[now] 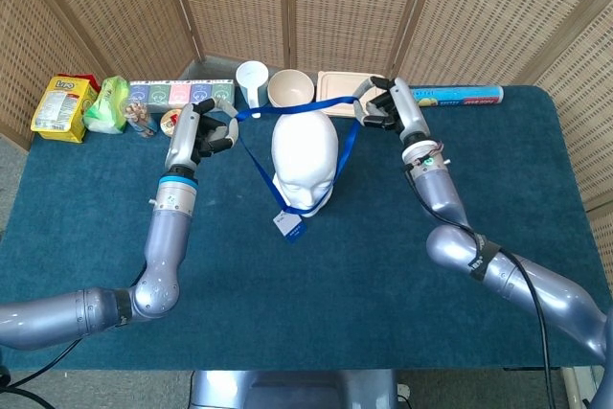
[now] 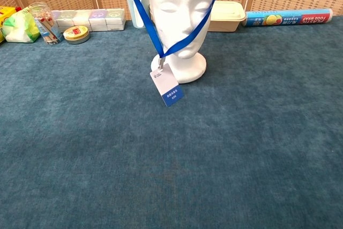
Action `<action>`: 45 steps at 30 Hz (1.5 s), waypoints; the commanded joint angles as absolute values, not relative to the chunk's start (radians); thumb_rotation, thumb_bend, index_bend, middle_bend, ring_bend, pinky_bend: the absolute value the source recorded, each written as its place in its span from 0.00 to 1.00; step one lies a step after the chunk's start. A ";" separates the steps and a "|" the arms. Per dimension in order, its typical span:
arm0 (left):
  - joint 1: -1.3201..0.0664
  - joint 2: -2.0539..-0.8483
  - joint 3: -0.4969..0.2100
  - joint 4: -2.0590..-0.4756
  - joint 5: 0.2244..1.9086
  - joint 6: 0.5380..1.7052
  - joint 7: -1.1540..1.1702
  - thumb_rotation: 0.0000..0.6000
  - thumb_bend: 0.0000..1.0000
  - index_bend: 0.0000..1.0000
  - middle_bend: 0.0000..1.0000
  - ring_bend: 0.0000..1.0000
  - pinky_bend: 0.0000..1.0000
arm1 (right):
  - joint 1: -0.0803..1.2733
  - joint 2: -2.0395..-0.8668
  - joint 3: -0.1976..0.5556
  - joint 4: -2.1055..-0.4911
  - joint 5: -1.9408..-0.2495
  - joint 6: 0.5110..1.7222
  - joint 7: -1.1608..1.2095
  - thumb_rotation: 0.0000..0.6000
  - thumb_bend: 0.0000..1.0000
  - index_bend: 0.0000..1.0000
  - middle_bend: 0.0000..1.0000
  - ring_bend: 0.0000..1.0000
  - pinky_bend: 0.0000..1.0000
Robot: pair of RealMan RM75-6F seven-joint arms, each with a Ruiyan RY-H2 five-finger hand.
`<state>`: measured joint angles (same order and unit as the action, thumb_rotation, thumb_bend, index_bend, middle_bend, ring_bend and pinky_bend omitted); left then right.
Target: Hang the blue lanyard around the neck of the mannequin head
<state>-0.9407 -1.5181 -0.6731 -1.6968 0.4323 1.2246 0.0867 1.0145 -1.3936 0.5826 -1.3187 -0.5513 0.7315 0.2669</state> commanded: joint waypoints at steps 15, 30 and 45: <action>-0.937 -1.523 -0.681 -1.672 0.432 1.216 0.078 1.00 0.46 0.72 1.00 1.00 1.00 | 1.033 -1.415 0.584 -1.283 -0.542 0.741 0.241 1.00 0.50 0.64 0.99 1.00 1.00; -0.940 -1.528 -0.688 -1.658 0.433 1.203 0.071 1.00 0.46 0.72 1.00 1.00 1.00 | 1.034 -1.430 0.597 -1.258 -0.563 0.735 0.253 1.00 0.50 0.63 0.99 1.00 1.00; -0.945 -1.540 -0.669 -1.623 0.440 1.192 0.084 1.00 0.37 0.64 0.99 0.99 1.00 | 1.047 -1.447 0.583 -1.210 -0.562 0.708 0.233 1.00 0.44 0.51 0.97 1.00 1.00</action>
<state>-0.9455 -1.5399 -0.6698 -1.6233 0.4393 1.1926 0.0840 1.0466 -1.4464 0.5863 -1.2127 -0.5638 0.7110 0.2364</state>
